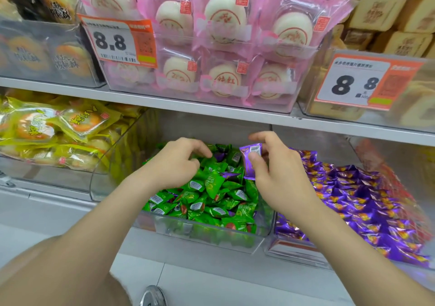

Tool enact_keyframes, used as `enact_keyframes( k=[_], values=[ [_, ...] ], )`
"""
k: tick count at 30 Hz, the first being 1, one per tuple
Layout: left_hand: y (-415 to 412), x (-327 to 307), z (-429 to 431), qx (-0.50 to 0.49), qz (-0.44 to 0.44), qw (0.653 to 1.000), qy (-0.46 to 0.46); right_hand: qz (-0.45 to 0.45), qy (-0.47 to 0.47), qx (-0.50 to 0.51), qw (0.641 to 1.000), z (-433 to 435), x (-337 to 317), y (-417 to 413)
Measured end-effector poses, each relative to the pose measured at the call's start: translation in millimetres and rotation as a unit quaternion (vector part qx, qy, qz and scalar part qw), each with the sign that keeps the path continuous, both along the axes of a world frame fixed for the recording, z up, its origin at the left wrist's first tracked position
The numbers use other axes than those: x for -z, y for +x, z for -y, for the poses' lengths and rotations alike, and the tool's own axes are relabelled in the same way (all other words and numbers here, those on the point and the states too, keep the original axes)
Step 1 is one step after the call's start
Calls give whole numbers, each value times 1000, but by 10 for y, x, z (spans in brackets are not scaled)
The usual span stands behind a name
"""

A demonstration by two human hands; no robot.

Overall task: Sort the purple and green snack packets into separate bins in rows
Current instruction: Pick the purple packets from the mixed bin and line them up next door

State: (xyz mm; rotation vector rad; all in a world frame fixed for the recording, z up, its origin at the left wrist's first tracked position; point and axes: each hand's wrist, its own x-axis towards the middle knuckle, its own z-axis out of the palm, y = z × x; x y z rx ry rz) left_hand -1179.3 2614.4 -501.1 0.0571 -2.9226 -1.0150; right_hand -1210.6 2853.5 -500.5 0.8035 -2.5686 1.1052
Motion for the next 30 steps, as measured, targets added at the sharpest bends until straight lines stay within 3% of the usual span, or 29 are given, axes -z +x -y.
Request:
enact_keyframes(
  k=[3, 5, 9, 15, 20, 22, 26, 28, 30],
  values=[
    [20, 43, -157, 50, -18, 996, -74, 11, 9, 10, 1000, -44, -10, 34],
    [28, 79, -259, 85, 16, 988, -125, 19, 2, 8, 1000, -65, -12, 64],
    [42, 132, -388, 92, 19, 969, -227, 31, -15, -7, 999, -128, -17, 111],
    [71, 70, -333, 56, -61, 986, -147, 113, -100, -17, 988, -287, -107, 71],
    [221, -108, -718, 111, -154, 977, 95, 145, -206, 49, 967, -476, -176, 79],
    [277, -147, -873, 163, -176, 969, 62, 190, -253, 48, 947, -553, -189, 106],
    [231, -105, -995, 186, -204, 961, -9, 393, -335, -38, 855, -737, -230, 163],
    [201, -119, -1044, 185, -205, 961, 10, 415, -311, -69, 852, -856, -271, 192],
    [191, -146, -1118, 184, -207, 960, 31, 389, -260, -80, 880, -974, -314, 214]
  ],
)
